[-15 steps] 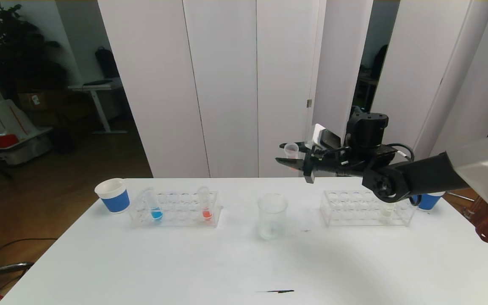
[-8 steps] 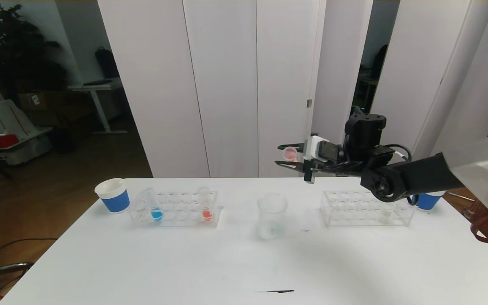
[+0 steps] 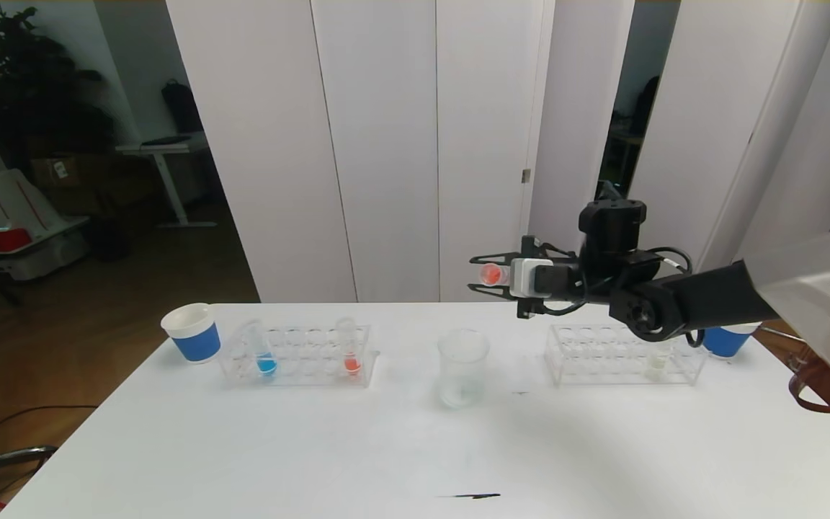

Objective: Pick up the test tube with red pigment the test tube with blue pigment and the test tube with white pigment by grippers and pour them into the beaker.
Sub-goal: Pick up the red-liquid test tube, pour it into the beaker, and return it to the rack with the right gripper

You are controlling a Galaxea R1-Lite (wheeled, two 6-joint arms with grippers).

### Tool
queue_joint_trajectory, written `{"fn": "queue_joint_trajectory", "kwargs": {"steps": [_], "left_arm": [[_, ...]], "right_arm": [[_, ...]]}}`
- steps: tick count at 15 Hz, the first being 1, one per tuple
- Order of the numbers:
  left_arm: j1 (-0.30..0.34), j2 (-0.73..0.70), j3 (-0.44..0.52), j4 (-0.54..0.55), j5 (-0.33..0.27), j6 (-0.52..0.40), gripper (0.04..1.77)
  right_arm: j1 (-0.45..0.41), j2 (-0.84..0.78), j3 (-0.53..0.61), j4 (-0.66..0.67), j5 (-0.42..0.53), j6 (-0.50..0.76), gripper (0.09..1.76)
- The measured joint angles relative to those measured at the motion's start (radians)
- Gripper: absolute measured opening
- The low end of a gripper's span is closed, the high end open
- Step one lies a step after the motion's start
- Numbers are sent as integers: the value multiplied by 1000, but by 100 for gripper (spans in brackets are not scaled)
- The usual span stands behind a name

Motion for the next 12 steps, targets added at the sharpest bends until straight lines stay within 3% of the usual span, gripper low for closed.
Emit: {"fn": "queue_joint_trajectory", "kwargs": {"steps": [8,12], "left_arm": [[0,0,0,0,0,0,175],[0,0,0,0,0,0,175]], "right_arm": [[-12,25,3,-3,-38,-250,59],[-14,38,-2,-5,-55,-303,59]]}}
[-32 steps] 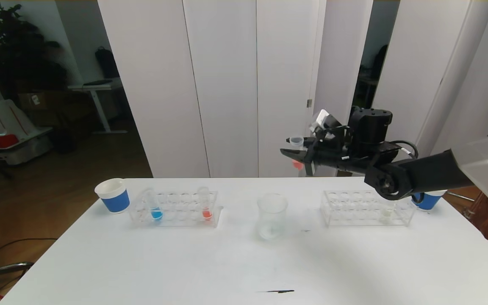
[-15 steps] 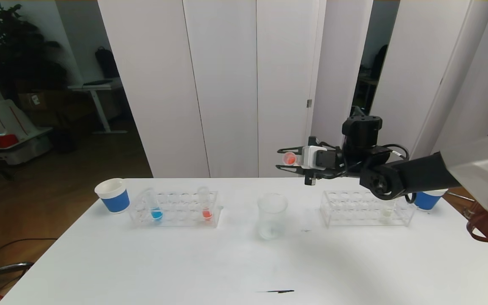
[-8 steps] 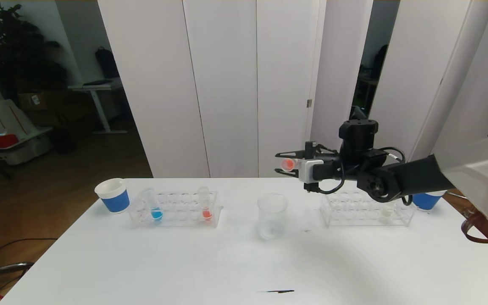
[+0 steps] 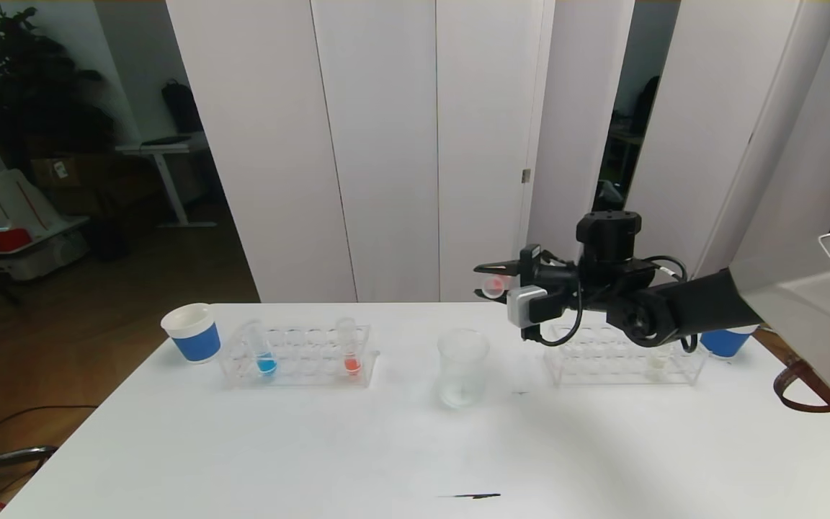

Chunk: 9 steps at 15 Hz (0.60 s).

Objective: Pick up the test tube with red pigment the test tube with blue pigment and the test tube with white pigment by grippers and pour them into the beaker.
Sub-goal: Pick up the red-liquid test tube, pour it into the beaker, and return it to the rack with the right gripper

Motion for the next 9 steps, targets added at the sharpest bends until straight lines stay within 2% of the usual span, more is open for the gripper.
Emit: {"fn": "queue_joint_trajectory", "kwargs": {"steps": [5,9], "left_arm": [[0,0,0,0,0,0,175],[0,0,0,0,0,0,175]], "right_arm": [[17,14,-37,0,1,-26,59],[18,26,-41,0,0,-123,59]]}}
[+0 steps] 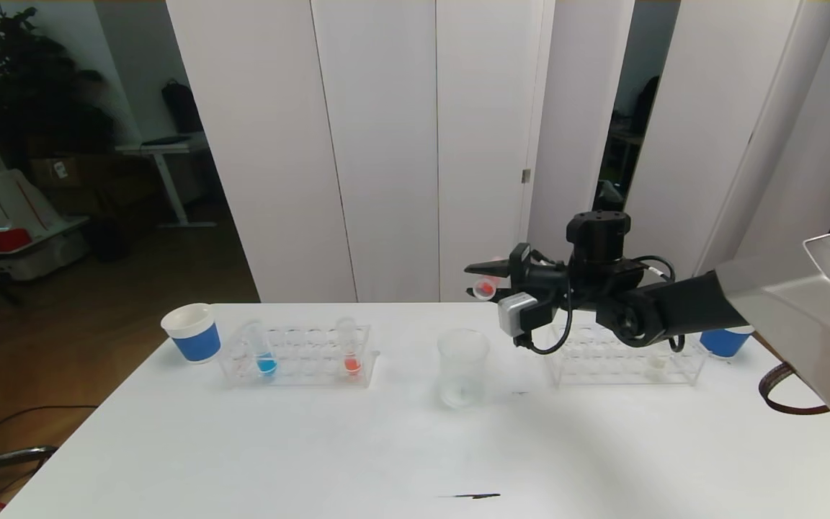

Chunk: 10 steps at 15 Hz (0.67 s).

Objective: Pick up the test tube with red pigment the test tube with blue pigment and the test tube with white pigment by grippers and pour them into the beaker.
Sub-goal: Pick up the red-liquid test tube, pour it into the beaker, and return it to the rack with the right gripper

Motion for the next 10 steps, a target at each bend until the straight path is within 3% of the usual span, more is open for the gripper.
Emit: {"fn": "queue_joint_trajectory", "kwargs": {"steps": [6,10], "left_arm": [[0,0,0,0,0,0,175],[0,0,0,0,0,0,175]], "right_arm": [[-1,8,-17,-1,-26,-114,59],[0,16,-36,1,-34,-122,59]]}}
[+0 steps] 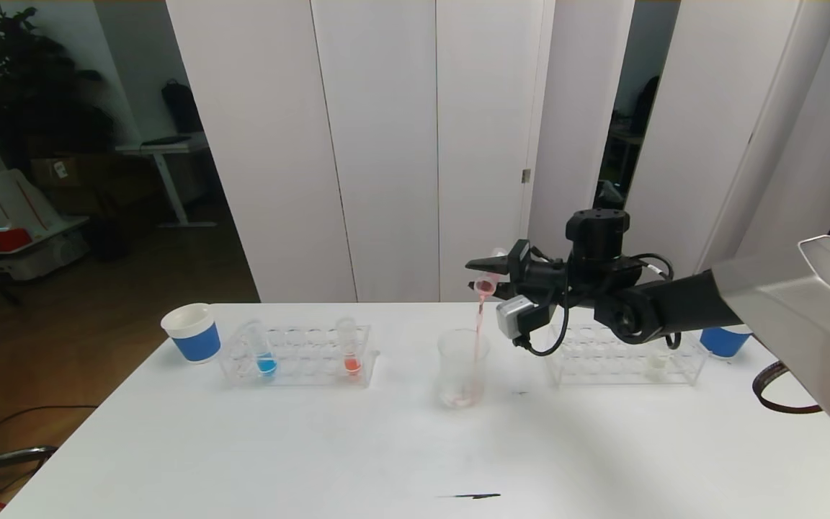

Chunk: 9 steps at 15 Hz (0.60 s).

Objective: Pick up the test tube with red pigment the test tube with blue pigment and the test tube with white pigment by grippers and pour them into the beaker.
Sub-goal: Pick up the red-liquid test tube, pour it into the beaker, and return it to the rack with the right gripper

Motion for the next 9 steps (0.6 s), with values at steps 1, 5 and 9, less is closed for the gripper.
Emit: {"fn": "queue_joint_trajectory", "kwargs": {"steps": [1,5,9], "left_arm": [[0,0,0,0,0,0,175],[0,0,0,0,0,0,175],[0,0,0,0,0,0,175]], "right_arm": [[0,1,-1,0,0,0,59],[1,5,-18,-4,-1,-14,59],[3,13,-51,0,-2,-70,59]]}}
